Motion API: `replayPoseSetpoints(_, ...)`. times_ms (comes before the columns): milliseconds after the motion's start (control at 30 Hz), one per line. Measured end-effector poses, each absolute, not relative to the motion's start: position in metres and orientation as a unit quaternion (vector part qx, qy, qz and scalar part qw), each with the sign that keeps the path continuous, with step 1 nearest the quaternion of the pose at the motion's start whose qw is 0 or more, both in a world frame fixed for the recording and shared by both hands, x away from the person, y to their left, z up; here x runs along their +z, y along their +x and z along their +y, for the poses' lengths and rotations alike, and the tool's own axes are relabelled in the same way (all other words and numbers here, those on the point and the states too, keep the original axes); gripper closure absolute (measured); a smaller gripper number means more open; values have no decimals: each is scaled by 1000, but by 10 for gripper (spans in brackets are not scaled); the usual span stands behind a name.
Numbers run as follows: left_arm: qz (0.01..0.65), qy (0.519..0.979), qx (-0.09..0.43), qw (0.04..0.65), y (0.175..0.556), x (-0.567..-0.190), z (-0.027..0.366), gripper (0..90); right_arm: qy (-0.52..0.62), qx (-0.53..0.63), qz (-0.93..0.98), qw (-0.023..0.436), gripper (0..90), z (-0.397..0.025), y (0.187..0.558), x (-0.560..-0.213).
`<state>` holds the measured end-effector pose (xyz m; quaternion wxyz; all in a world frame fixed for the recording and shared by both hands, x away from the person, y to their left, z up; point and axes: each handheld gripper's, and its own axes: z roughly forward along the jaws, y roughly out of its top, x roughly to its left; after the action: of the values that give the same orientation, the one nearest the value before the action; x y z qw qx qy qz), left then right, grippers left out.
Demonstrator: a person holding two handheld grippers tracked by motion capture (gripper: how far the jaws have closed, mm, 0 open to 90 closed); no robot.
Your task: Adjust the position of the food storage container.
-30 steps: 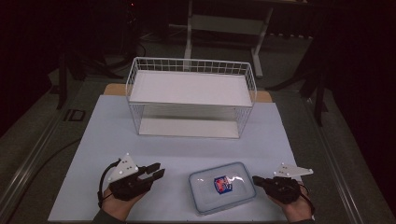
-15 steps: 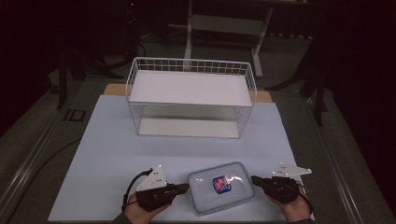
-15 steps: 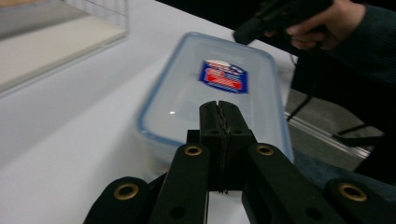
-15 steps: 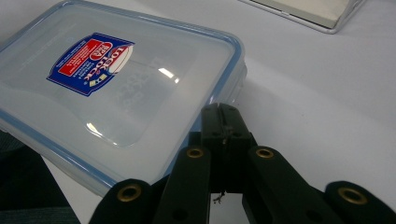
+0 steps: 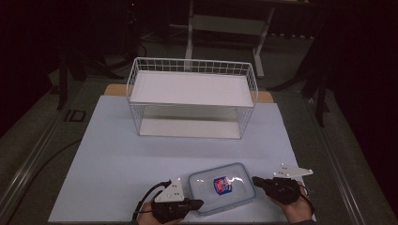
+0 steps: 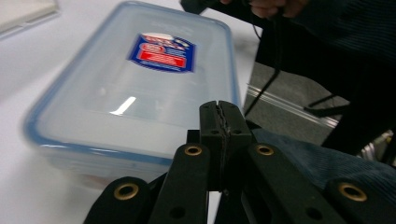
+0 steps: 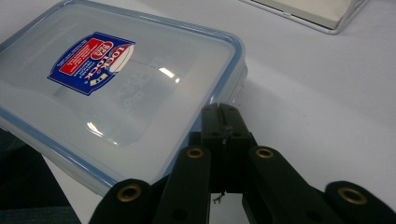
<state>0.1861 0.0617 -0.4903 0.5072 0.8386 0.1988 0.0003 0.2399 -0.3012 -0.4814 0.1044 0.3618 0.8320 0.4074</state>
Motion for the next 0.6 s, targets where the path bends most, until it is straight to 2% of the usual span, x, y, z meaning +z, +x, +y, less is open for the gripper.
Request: replayPoseSetpoints(600, 148, 863, -26, 483, 169, -498, 44, 893, 362, 409, 831, 102, 900, -301, 240, -482)
